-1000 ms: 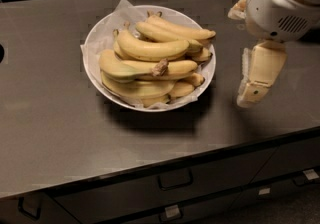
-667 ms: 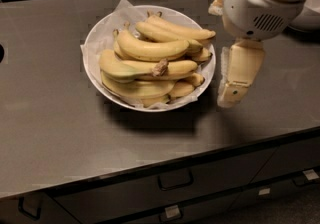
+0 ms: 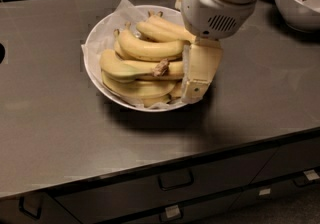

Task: Pick banana from white bowl

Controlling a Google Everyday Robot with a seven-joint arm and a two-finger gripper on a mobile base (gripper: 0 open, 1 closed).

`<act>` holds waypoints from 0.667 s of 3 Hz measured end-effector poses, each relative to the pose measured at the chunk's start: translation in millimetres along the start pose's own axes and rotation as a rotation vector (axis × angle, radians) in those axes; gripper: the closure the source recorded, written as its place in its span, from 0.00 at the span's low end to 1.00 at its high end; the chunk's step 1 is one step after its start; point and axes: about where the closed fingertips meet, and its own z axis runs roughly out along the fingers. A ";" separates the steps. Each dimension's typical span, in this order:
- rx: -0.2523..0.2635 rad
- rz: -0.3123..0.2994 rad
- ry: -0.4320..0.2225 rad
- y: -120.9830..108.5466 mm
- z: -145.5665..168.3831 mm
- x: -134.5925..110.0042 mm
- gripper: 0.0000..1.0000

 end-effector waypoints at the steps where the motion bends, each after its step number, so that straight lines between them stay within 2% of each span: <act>1: 0.004 -0.026 -0.018 -3.0 5.3 -16.3 0.00; 2: 0.005 -0.036 -0.024 -4.1 7.1 -22.1 0.00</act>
Offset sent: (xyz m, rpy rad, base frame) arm -0.0222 0.0447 -0.0069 0.0380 -0.0458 -0.0213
